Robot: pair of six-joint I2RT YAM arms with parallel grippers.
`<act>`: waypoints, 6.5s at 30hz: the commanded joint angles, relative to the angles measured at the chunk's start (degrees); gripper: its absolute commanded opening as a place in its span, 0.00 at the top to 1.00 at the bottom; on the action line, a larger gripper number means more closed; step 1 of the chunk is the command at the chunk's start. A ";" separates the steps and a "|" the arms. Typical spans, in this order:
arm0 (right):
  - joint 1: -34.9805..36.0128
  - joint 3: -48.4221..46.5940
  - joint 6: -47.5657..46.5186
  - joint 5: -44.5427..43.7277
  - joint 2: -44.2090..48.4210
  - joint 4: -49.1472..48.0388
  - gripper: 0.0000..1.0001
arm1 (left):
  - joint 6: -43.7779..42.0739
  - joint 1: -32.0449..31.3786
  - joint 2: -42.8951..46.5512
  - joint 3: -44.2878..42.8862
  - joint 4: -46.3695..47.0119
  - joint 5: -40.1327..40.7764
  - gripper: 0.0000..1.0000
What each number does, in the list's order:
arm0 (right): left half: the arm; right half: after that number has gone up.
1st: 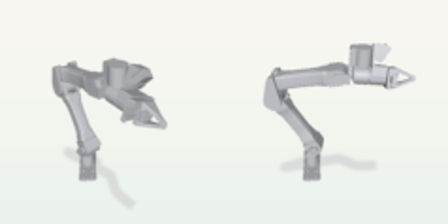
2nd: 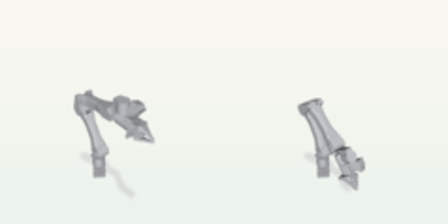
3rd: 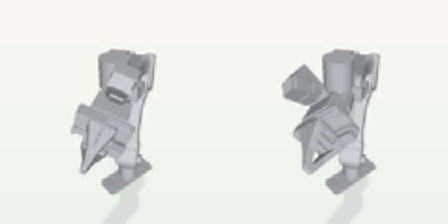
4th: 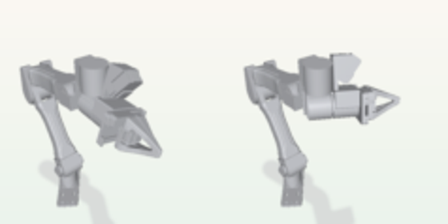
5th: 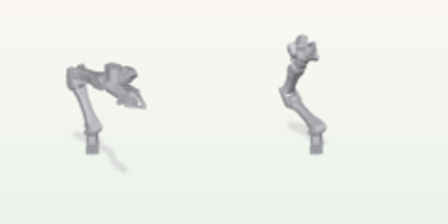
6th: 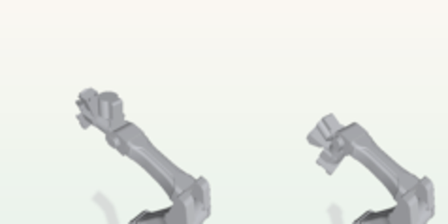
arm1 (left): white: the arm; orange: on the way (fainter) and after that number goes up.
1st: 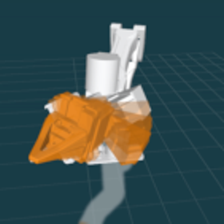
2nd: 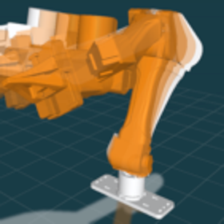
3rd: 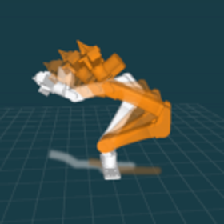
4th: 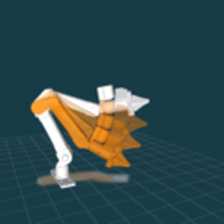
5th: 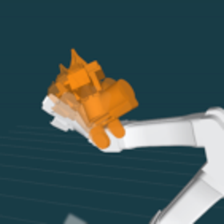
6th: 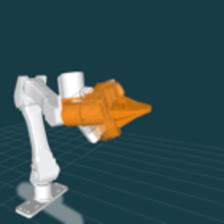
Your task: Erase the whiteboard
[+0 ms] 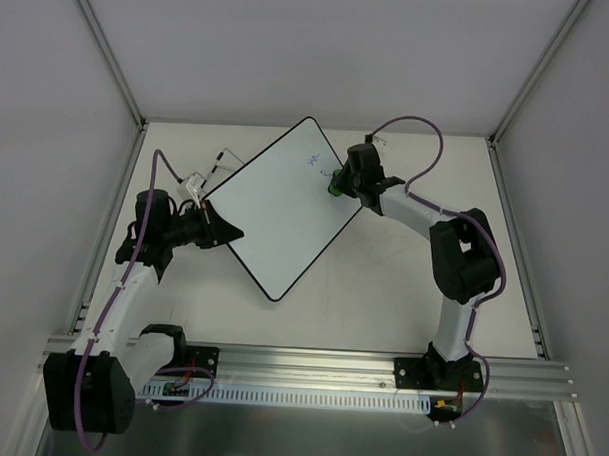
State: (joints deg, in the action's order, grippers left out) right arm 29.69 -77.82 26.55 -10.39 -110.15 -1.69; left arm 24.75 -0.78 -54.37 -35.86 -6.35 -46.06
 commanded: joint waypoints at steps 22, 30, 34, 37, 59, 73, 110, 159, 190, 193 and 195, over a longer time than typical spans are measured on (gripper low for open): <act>3.53 -24.14 -1.33 9.43 -8.59 7.05 1.00 | -6.03 -1.25 1.72 -1.67 1.87 -5.00 1.00; -0.33 -9.56 1.14 4.42 -4.64 7.06 1.00 | -6.65 -1.25 1.81 -1.85 1.52 -4.91 1.00; -2.44 -7.08 -0.26 2.92 -4.20 11.26 1.00 | -6.91 -1.25 1.90 -1.67 1.34 -4.83 1.00; -3.06 -7.69 -1.58 4.06 -4.55 12.85 1.00 | -7.09 -1.25 2.07 -1.67 1.34 -4.91 1.00; 3.27 -33.28 -2.91 8.64 -12.99 11.20 1.00 | -7.09 -1.25 2.69 -1.50 0.55 -5.62 1.00; -3.94 -15.43 0.35 7.32 -10.17 5.12 1.00 | -7.70 -1.25 2.69 -1.67 0.20 -6.06 1.00; -3.23 -15.53 -1.15 3.89 -9.91 4.15 1.00 | -7.88 -1.25 3.30 -1.85 -0.33 -5.18 1.00; -19.41 19.46 -15.56 5.38 29.02 16.81 0.01 | 6.27 -1.25 5.94 -10.72 25.41 17.76 1.00; -19.41 25.44 -15.91 16.72 35.00 14.53 0.01 | -3.13 0.42 -8.73 -25.40 35.97 34.72 1.00; -19.50 25.61 -16.26 16.90 35.00 14.35 0.01 | -2.78 2.44 -10.66 -26.72 36.06 33.94 1.00; -19.41 25.70 -16.17 16.90 34.74 14.26 0.01 | -2.69 3.49 -11.37 -26.90 36.06 33.06 1.00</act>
State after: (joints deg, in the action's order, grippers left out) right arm 10.31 -52.58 11.66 5.48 -77.23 14.24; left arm 21.76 0.93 -67.02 -56.84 12.19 -12.71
